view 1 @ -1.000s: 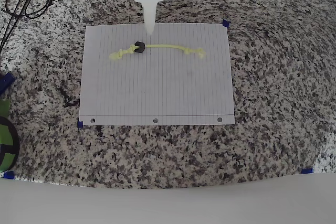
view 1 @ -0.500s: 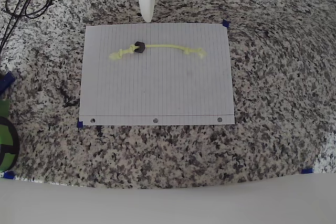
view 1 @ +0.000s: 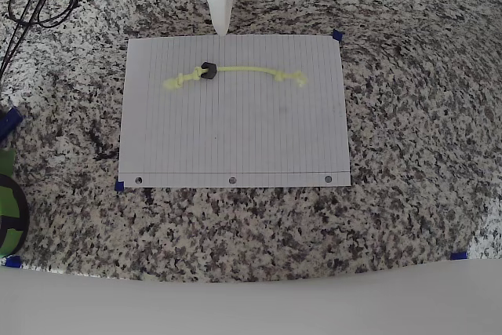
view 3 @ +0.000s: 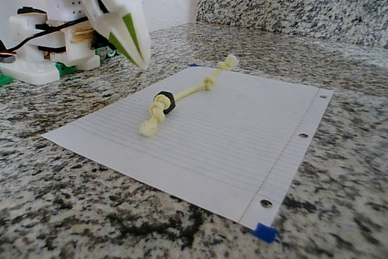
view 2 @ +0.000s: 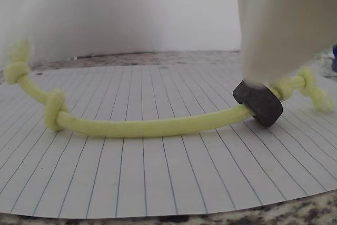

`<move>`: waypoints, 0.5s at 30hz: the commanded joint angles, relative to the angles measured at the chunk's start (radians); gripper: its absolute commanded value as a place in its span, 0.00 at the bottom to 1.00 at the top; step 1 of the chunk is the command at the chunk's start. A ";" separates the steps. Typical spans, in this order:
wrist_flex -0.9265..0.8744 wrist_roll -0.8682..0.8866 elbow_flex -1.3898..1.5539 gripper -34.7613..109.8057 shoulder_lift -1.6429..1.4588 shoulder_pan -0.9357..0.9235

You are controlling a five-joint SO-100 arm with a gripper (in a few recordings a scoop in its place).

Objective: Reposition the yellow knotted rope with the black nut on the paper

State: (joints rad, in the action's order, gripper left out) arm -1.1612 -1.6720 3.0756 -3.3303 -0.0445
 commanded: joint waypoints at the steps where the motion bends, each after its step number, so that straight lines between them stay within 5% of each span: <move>1: -0.012 0.021 0.020 0.24 -0.063 -0.006; 15: -0.014 0.031 0.084 0.24 -0.078 -0.006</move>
State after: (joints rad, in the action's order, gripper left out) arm -1.1720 -1.6552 3.1508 -3.4070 -0.0491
